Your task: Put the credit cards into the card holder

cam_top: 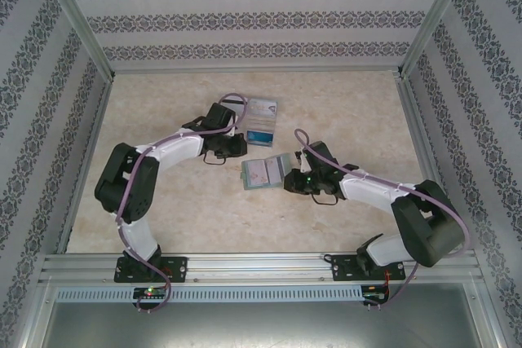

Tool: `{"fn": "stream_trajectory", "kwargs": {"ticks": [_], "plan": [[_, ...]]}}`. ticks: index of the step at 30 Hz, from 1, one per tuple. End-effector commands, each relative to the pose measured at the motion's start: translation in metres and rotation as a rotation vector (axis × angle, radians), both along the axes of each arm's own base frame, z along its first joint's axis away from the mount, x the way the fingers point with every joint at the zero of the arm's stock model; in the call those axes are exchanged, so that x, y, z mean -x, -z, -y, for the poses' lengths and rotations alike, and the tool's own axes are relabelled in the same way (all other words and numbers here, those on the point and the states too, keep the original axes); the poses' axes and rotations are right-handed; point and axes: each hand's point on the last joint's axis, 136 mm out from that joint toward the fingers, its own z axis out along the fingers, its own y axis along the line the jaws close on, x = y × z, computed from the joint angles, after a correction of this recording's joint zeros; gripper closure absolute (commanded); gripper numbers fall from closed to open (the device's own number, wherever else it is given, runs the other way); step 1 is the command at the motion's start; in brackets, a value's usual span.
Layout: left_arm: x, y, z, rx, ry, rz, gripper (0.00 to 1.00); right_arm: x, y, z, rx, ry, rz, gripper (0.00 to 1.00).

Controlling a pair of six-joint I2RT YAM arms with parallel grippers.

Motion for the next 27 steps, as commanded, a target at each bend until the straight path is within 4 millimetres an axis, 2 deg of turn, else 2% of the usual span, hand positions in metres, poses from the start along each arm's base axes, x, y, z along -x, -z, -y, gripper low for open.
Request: {"fn": "stream_trajectory", "kwargs": {"ticks": [1, 8, 16, 21, 27], "plan": [[0.006, 0.020, -0.006, -0.057, 0.058, -0.048, 0.87, 0.003, 0.015, 0.003, 0.021, -0.013, -0.023, 0.85], [0.003, 0.037, -0.003, -0.051, 0.060, -0.054, 0.86, -0.022, 0.020, -0.002, 0.035, -0.006, 0.009, 0.85], [0.017, 0.050, -0.002, -0.024, 0.046, -0.096, 0.86, -0.050, 0.022, 0.000, 0.066, 0.014, 0.056, 0.86], [0.051, 0.058, 0.010, 0.009, 0.044, -0.145, 0.86, -0.069, 0.017, 0.002, 0.065, 0.011, 0.089, 0.86], [0.116, 0.077, 0.039, 0.010, 0.052, -0.217, 0.86, -0.077, 0.019, 0.000, 0.052, -0.042, 0.070, 0.86]]}}
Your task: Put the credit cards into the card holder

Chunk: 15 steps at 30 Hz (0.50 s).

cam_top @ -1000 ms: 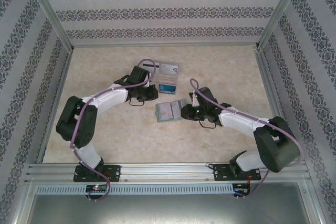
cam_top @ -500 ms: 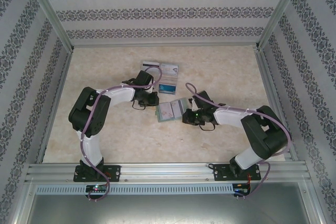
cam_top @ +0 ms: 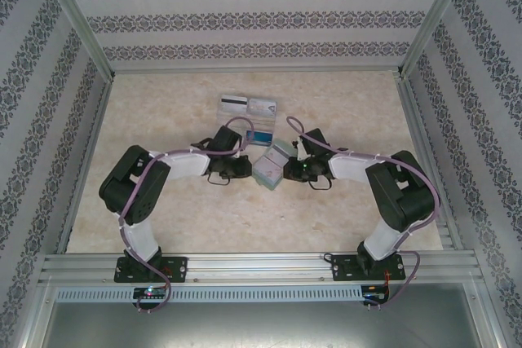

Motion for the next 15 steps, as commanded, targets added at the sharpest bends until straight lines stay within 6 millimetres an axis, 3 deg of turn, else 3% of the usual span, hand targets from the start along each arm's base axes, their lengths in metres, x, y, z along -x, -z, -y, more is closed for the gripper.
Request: {"fn": "stream_trajectory", "kwargs": {"ticks": [1, 6, 11, 15], "plan": [[0.069, 0.032, 0.020, -0.016, 0.020, -0.167, 0.86, -0.019, -0.003, -0.004, 0.000, -0.043, 0.064, 0.86], [0.097, 0.028, 0.055, -0.007, 0.077, -0.168, 0.86, -0.016, 0.002, -0.007, -0.017, -0.081, 0.036, 0.86], [0.094, 0.014, 0.078, 0.003, 0.119, -0.141, 0.86, -0.013, 0.000, 0.004, -0.004, -0.059, 0.035, 0.85], [0.086, -0.008, 0.075, -0.030, 0.139, -0.092, 0.86, -0.014, -0.006, 0.017, 0.011, -0.042, 0.045, 0.85]]}}
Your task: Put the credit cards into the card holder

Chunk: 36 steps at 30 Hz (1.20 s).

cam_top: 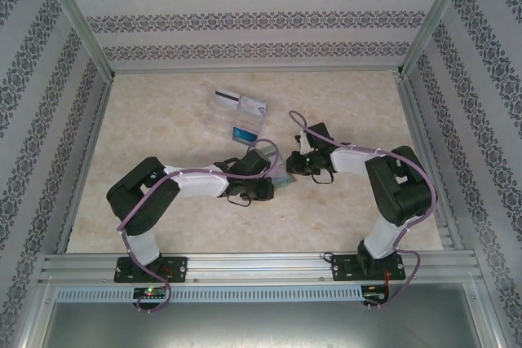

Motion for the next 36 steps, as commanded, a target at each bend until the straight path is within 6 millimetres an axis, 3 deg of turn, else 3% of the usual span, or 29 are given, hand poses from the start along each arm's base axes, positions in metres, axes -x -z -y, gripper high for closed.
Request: {"fn": "stream_trajectory", "kwargs": {"ticks": [1, 5, 9, 11, 13, 23, 30, 36], "plan": [[0.013, -0.012, -0.001, -0.051, 0.062, -0.025, 0.86, 0.006, -0.006, 0.009, 0.004, -0.017, 0.005, 0.85], [-0.003, -0.039, -0.032, -0.095, 0.033, 0.034, 0.86, 0.003, -0.013, 0.025, 0.011, 0.010, 0.015, 0.85], [-0.030, -0.065, -0.082, -0.146, -0.054, 0.128, 0.84, -0.001, -0.023, 0.036, 0.006, 0.027, 0.030, 0.85], [-0.044, -0.074, -0.103, -0.130, -0.111, 0.157, 0.82, -0.003, -0.027, 0.036, 0.000, 0.026, 0.035, 0.84], [-0.055, -0.077, -0.111, -0.094, -0.140, 0.173, 0.81, -0.004, -0.030, 0.033, -0.015, 0.020, 0.033, 0.84], [-0.103, -0.055, -0.092, -0.113, -0.084, 0.201, 0.73, 0.023, -0.028, 0.032, -0.049, 0.036, -0.023, 0.83], [-0.135, -0.041, -0.082, -0.066, -0.069, 0.194, 0.68, 0.024, -0.028, 0.031, -0.055, 0.035, -0.028, 0.83], [-0.136, -0.035, -0.067, 0.008, -0.032, 0.149, 0.63, 0.021, -0.029, 0.029, -0.051, 0.030, -0.026, 0.82]]}}
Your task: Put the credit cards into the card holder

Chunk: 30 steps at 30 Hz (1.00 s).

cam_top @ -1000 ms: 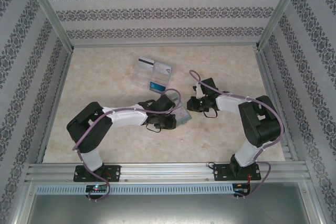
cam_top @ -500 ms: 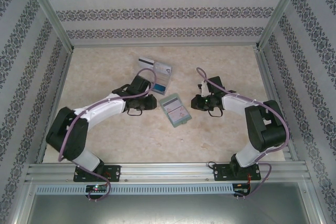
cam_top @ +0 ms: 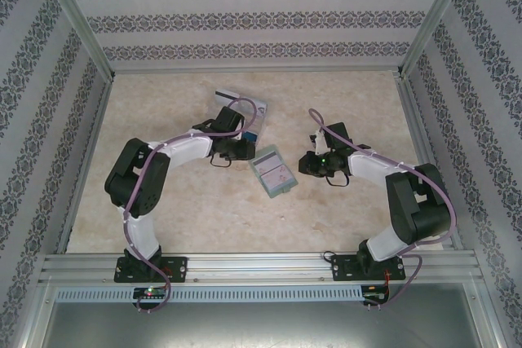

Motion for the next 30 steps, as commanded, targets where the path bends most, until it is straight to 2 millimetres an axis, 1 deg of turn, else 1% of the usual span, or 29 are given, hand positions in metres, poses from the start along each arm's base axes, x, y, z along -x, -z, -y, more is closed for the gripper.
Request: {"fn": "stream_trajectory", "kwargs": {"ticks": [1, 5, 10, 13, 16, 18, 22, 25, 27, 28, 29, 30], "plan": [[-0.004, -0.003, 0.014, 0.075, 0.049, 0.004, 0.63, 0.004, -0.002, -0.006, -0.011, -0.019, -0.010, 0.83], [0.002, 0.002, 0.019, 0.123, 0.051, -0.024, 0.65, 0.004, 0.001, -0.005, -0.005, -0.018, -0.014, 0.83], [0.010, 0.010, 0.020, 0.147, 0.052, -0.057, 0.73, 0.004, 0.000, -0.004, 0.000, -0.018, -0.013, 0.82], [0.018, 0.011, 0.020, 0.173, 0.042, -0.078, 0.74, 0.003, 0.001, -0.005, 0.001, -0.022, -0.013, 0.82], [0.032, 0.013, 0.024, 0.227, 0.026, -0.107, 0.74, 0.002, 0.002, -0.005, 0.003, -0.025, -0.014, 0.82], [0.045, 0.018, 0.026, 0.239, 0.016, -0.132, 0.74, -0.001, 0.003, -0.006, 0.005, -0.030, -0.015, 0.82], [0.073, 0.021, 0.030, 0.225, 0.016, -0.156, 0.74, -0.008, 0.002, -0.010, -0.001, -0.046, -0.019, 0.82], [0.089, 0.018, 0.028, 0.211, 0.009, -0.161, 0.75, -0.016, -0.002, -0.013, 0.005, -0.059, -0.006, 0.82], [0.092, 0.009, 0.024, 0.214, -0.002, -0.142, 0.75, -0.024, -0.007, -0.013, 0.013, -0.063, 0.008, 0.81], [0.090, 0.003, 0.019, 0.202, -0.007, -0.124, 0.75, -0.028, -0.010, -0.014, 0.013, -0.067, 0.013, 0.81], [0.089, -0.002, 0.014, 0.179, -0.013, -0.113, 0.71, -0.031, -0.012, -0.015, 0.010, -0.070, 0.015, 0.81], [0.084, -0.009, 0.006, 0.153, -0.022, -0.091, 0.64, -0.034, -0.015, -0.017, 0.008, -0.073, 0.020, 0.81]]}}
